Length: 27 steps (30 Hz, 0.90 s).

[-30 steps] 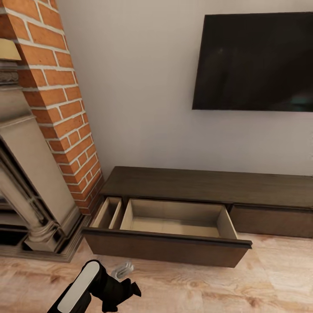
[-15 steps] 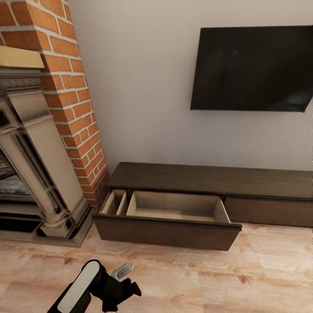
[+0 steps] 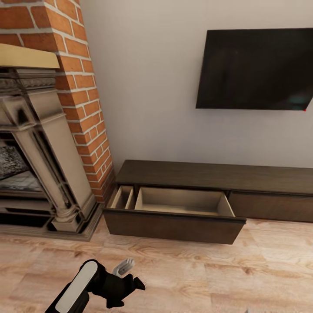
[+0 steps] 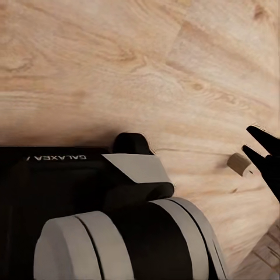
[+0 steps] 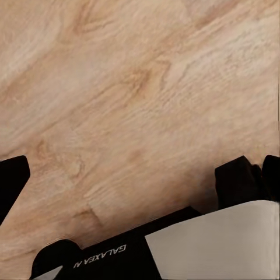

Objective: Place each of the two pumpkins and all three candles from the living room inside a cabinet in the living room (use any cabinet), then make sure every cabinet is closed, and position the cauldron so it is next to a table in the living room.

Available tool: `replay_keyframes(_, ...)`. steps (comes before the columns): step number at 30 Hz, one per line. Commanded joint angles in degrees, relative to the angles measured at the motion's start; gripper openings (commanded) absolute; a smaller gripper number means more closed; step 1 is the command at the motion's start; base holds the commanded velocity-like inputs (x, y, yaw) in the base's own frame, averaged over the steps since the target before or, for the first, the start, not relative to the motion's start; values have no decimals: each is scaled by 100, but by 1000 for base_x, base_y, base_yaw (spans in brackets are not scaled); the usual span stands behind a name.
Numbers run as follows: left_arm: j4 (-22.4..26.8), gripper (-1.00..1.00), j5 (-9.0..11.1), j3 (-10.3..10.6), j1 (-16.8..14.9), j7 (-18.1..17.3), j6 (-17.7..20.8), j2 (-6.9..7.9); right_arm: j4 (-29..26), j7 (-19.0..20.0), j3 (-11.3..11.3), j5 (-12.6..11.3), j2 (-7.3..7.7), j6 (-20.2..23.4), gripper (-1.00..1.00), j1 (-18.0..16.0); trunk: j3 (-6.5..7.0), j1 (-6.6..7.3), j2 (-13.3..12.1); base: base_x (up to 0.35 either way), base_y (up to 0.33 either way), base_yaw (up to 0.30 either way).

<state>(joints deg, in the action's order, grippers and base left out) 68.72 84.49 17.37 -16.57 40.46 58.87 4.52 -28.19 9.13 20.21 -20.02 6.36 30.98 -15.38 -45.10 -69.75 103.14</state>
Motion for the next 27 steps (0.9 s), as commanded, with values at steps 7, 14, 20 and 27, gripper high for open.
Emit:
replay_keyframes(7,-41,100,-84,6,-4,64,-11,14,-3,-115,-490,-1,-11,-389,100,0,-5,2,3,-178,274,0)
replay_keyframes(14,-59,100,-1746,-116,-4,38,-192,125,-163,-621,-567,6,-66,-438,100,-2,-5,2,3,-109,270,0)
replay_keyframes(20,-272,100,-2603,-207,-4,22,-638,395,-663,-874,-689,7,-291,-437,100,0,-5,2,3,51,107,0)
replay_keyframes(27,-414,100,-2723,-195,-4,-59,-967,555,-720,-888,-1002,-2,-328,-440,100,-2,-5,2,3,118,83,0)
